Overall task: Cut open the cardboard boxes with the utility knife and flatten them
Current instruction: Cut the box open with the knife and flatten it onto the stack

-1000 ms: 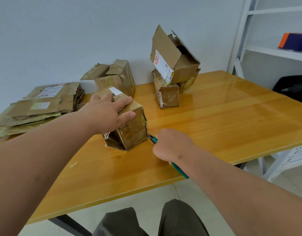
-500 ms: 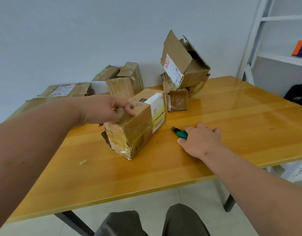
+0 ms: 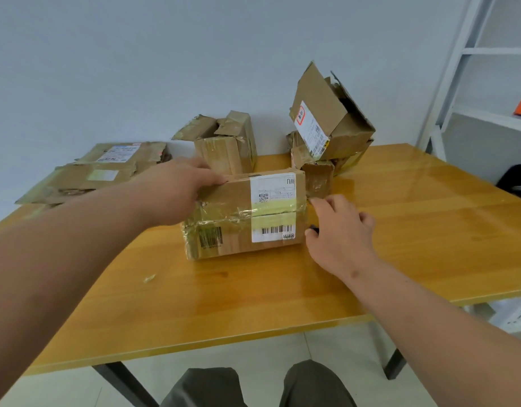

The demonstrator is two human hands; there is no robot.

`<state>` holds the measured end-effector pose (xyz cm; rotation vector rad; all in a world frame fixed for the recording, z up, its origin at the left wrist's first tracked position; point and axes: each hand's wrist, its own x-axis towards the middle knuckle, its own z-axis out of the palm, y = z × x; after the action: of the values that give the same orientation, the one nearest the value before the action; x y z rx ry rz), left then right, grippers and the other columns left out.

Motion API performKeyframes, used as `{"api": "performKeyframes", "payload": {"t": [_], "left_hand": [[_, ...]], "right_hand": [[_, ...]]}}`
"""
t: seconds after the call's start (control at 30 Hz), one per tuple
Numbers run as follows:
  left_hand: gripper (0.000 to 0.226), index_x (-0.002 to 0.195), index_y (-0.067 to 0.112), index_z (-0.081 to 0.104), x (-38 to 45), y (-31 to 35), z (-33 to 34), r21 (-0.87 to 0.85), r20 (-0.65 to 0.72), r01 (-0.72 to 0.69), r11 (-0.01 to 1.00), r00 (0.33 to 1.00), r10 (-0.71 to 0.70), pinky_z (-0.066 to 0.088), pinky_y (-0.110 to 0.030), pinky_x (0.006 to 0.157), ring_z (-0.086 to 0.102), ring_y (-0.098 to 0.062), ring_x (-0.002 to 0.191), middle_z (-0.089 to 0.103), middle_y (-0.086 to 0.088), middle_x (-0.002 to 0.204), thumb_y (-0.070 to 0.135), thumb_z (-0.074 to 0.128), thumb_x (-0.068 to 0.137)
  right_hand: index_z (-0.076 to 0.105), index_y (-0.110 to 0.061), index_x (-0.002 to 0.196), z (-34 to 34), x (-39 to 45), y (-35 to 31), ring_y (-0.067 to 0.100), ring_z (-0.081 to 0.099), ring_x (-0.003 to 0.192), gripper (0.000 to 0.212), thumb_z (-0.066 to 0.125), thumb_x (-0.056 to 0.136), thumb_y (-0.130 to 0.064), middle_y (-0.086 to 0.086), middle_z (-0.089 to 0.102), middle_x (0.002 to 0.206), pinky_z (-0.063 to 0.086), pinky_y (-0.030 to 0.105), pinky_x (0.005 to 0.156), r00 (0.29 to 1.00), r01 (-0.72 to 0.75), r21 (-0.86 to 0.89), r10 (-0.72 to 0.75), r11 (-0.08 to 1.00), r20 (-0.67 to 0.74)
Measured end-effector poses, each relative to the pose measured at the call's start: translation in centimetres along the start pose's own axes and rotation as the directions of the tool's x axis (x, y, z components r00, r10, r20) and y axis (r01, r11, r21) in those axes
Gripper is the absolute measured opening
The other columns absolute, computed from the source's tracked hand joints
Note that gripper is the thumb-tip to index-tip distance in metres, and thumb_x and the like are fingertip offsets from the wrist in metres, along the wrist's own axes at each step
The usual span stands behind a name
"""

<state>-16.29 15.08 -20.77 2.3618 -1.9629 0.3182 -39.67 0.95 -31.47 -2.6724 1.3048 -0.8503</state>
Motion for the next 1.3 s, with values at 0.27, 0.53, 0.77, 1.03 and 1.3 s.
{"api": "performKeyframes", "payload": {"t": [0.27,0.53,0.77,1.03,1.3], "left_hand": [[0.104,0.151,0.028,0.013,-1.3,-0.7,3.1,0.294,-0.133,-0.022,0.956,0.989,0.064,0.036,-0.04,0.106,0.033,-0.022,0.13,0.032,0.004,0.146,0.072,0.061,0.071],[0.088,0.152,0.029,0.015,-0.4,-1.4,3.1,0.179,-0.189,-0.007,0.984,0.981,0.042,0.044,-0.036,0.097,0.042,-0.02,0.125,0.04,0.005,0.139,0.059,0.061,0.082],[0.07,0.145,0.021,0.023,-0.2,-1.0,2.3,0.386,-0.121,-0.09,0.918,0.982,0.147,0.052,-0.027,0.068,0.057,-0.016,0.103,0.047,0.002,0.133,0.058,0.044,0.091],[0.053,0.136,0.023,0.024,-0.9,-1.5,0.8,0.231,-0.056,-0.2,0.952,0.974,0.218,0.052,-0.034,0.064,0.055,-0.013,0.072,0.058,0.004,0.099,0.048,0.02,0.09],[0.022,0.104,0.035,0.043,-0.5,-1.8,-0.4,-0.374,-0.255,0.087,0.923,0.947,-0.193,0.037,-0.029,0.051,0.055,-0.012,0.067,0.057,0.007,0.079,0.052,0.032,0.097]], "right_hand": [[0.006,-0.028,0.156,-0.8,2.7,-2.8,0.02,0.039,0.133,0.085,0.059,0.09,-0.023,-0.008,0.014,0.158,0.046,0.039,0.1,0.976,0.168,0.288,-0.2,0.943,0.084],[0.019,-0.022,0.153,-0.8,4.8,-2.6,0.016,0.051,0.104,0.075,0.06,0.091,-0.032,-0.002,0.031,0.145,0.045,0.027,0.072,0.986,0.132,0.185,-0.148,0.974,0.075],[0.033,-0.022,0.135,-1.3,5.4,-3.1,0.023,0.057,0.095,0.06,0.064,0.087,-0.04,0.002,0.038,0.134,0.055,0.037,0.07,0.984,0.162,0.113,-0.169,0.98,0.053],[0.035,-0.026,0.14,-2.9,5.8,-3.3,0.018,0.052,0.106,0.075,0.048,0.08,-0.068,-0.002,0.041,0.136,0.052,0.044,0.086,0.978,0.112,0.146,-0.135,0.983,0.157],[0.063,-0.013,0.111,-5.2,6.7,-2.5,0.018,0.061,0.093,0.069,0.041,0.088,-0.074,0.002,0.066,0.106,0.053,0.044,0.082,0.98,-0.079,0.498,-0.025,0.864,0.198]]}}
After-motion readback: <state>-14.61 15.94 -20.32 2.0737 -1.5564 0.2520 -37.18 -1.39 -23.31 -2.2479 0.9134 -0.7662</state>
